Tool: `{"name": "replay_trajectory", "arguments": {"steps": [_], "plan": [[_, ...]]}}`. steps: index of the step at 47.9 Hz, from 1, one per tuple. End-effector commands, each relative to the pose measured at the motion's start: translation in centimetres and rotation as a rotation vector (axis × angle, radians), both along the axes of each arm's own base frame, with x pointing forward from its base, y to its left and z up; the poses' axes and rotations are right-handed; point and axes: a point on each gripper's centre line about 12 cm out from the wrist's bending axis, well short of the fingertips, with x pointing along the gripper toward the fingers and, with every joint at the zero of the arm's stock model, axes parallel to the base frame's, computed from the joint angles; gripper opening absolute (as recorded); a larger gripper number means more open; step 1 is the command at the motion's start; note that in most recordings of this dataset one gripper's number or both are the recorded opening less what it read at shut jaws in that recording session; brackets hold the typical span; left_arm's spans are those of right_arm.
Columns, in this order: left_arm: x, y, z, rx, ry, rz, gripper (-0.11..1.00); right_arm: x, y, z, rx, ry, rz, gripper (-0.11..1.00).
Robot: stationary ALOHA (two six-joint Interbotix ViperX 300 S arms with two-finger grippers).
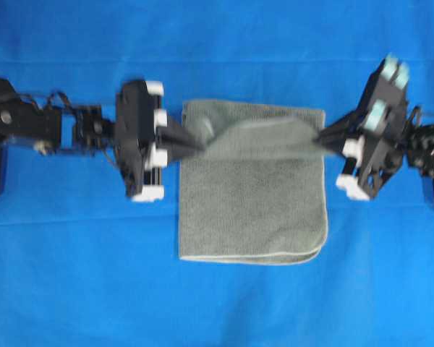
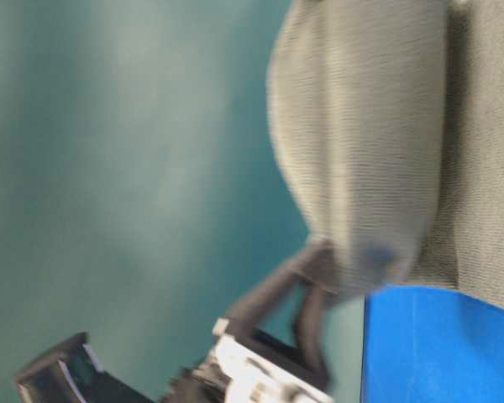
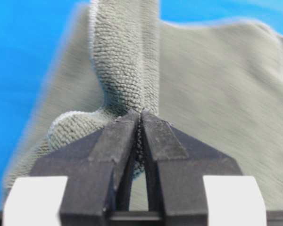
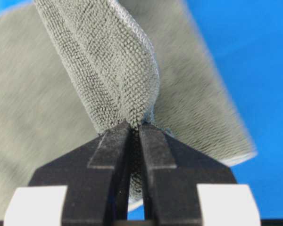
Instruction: Fold a large towel.
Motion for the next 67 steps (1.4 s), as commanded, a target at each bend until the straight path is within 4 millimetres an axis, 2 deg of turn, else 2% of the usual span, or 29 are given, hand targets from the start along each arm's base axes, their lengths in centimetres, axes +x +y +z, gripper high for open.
{"name": "replay_trajectory", "arguments": {"steps": [1, 9, 12, 23, 36, 38, 40, 42, 47, 49, 52, 54, 59, 67], "plan": [[-0.2, -2.8, -2.0, -0.027, 0.042, -0.058, 0.02, 0.0, 1.3, -1.4, 0.019, 0.066, 0.009, 0.05], [0.6, -6.2, -4.5, -0.093, 0.037, -0.101, 0.02, 0.7, 3.7, -3.1, 0.047, 0.12, 0.061, 0.05], [0.7, -6.9, -5.0, -0.108, 0.035, -0.108, 0.02, 1.1, 4.4, -3.6, 0.072, 0.115, 0.072, 0.05], [0.8, -8.1, -5.0, -0.144, 0.035, -0.118, 0.02, 2.4, 6.3, -4.8, 0.183, 0.053, 0.154, 0.05], [0.9, -9.0, -4.8, -0.145, 0.028, -0.14, 0.03, 2.8, 7.0, -4.8, 0.194, 0.044, 0.177, 0.06], [0.9, -9.2, -4.7, -0.147, 0.027, -0.144, 0.03, 2.8, 7.3, -4.7, 0.193, 0.043, 0.186, 0.12], [0.9, -9.5, -4.6, -0.147, 0.024, -0.153, 0.08, 2.8, 7.8, -4.7, 0.192, 0.045, 0.201, 0.27], [0.9, -10.1, -4.3, -0.149, 0.018, -0.167, 0.19, 2.8, 8.4, -4.5, 0.188, 0.043, 0.22, 0.39], [0.3, -11.8, -3.4, -0.151, 0.011, -0.215, 0.52, 2.7, 10.4, -3.8, 0.175, 0.043, 0.273, 0.65], [0.0, -12.5, -2.9, -0.152, 0.008, -0.237, 0.64, 2.7, 11.2, -3.3, 0.171, 0.039, 0.293, 0.67], [-0.6, -13.5, -2.1, -0.154, 0.0, -0.268, 0.79, 2.7, 12.5, -2.6, 0.168, 0.029, 0.328, 0.62], [-1.0, -14.0, -1.5, -0.156, 0.0, -0.283, 0.81, 2.7, 13.3, -2.0, 0.166, 0.019, 0.348, 0.61], [-2.0, -14.8, 0.5, -0.161, -0.014, -0.316, 0.76, 2.5, 14.7, 0.0, 0.151, -0.007, 0.374, 0.63], [-3.3, -14.4, 4.7, -0.165, -0.069, -0.333, 0.73, 1.7, 14.0, 3.4, 0.074, -0.023, 0.321, 0.63]]}}
